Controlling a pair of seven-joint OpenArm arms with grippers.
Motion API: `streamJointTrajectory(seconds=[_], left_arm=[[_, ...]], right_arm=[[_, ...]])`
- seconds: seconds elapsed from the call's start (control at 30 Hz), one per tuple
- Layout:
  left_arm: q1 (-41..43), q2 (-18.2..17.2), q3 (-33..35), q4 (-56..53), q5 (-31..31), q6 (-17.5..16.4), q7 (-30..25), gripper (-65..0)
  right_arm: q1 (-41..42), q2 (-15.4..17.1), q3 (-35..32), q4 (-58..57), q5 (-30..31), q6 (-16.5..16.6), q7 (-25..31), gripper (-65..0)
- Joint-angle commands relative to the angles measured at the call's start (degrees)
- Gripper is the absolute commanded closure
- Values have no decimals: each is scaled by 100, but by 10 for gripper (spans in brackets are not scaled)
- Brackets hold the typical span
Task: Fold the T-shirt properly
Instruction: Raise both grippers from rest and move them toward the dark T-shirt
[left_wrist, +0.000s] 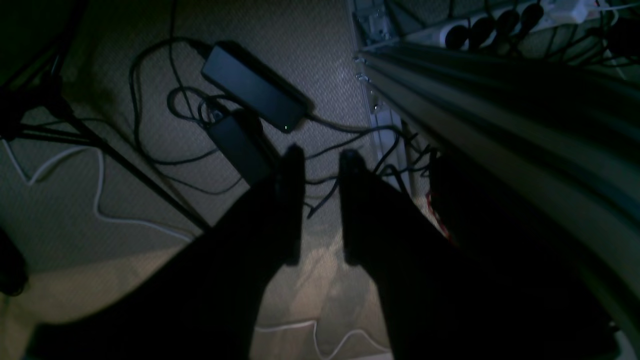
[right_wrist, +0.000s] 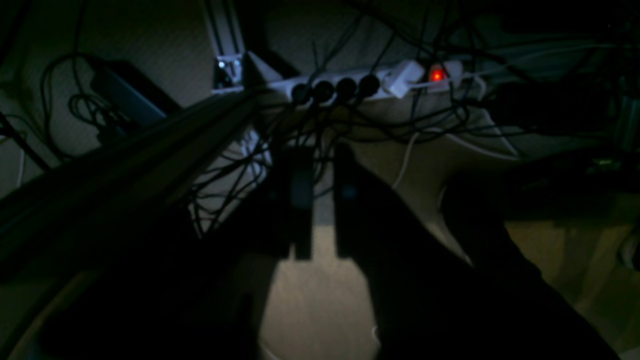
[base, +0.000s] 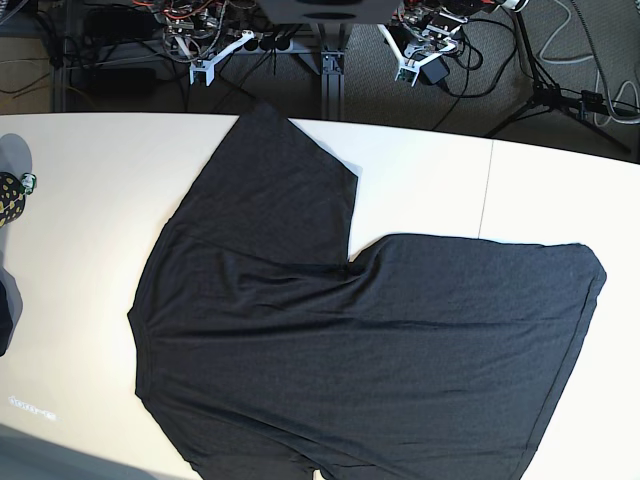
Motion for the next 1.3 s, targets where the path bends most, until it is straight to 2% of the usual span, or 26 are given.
streamJointTrajectory(seconds=[0.0, 0.27, 0.33, 0.47, 0.6, 0.77, 0.9, 0.97, 1.13, 1.27], left_arm=[[2, 11, -4, 13, 9, 111, -61, -161], [52, -4, -4, 15, 9, 107, -61, -161], [87, -4, -4, 20, 9, 85, -55, -161], [234, -52, -4, 90, 9, 2, -52, -161], [638, -413, -4, 680, -282, -682, -59, -161], [1493, -1058, -138, 2072, -693, -1788, -129, -161], [2284, -1427, -713, 3410, -782, -2396, -122, -161], [2706, -1585, -1093, 4109, -1025, -2710, -114, -161], [3687, -1965, -2026, 5821, -2120, -3252, 337, -161], [4400, -2245, -2688, 7040, -2697, -3414, 728, -161]], right_arm=[[-2, 35, -11, 39, 24, 96, 66, -57], [-4, 48, -13, 186, 26, 153, 63, -57], [-4, 59, -13, 212, 26, 387, 63, -57], [-83, 142, -59, 341, 101, 1082, 61, -57], [-431, 310, -450, 706, 688, 1440, 44, -57], [-1270, 643, -1228, 1513, 1174, 1473, 44, -57], [-2124, 938, -1731, 2544, 1679, 1694, 20, -57], [-2581, 1117, -1915, 3174, 2017, 1770, 15, -57], [-3689, 1681, -2068, 4953, 3211, 1808, -332, -57], [-4500, 2092, -1965, 6408, 3598, 1808, -474, -57]])
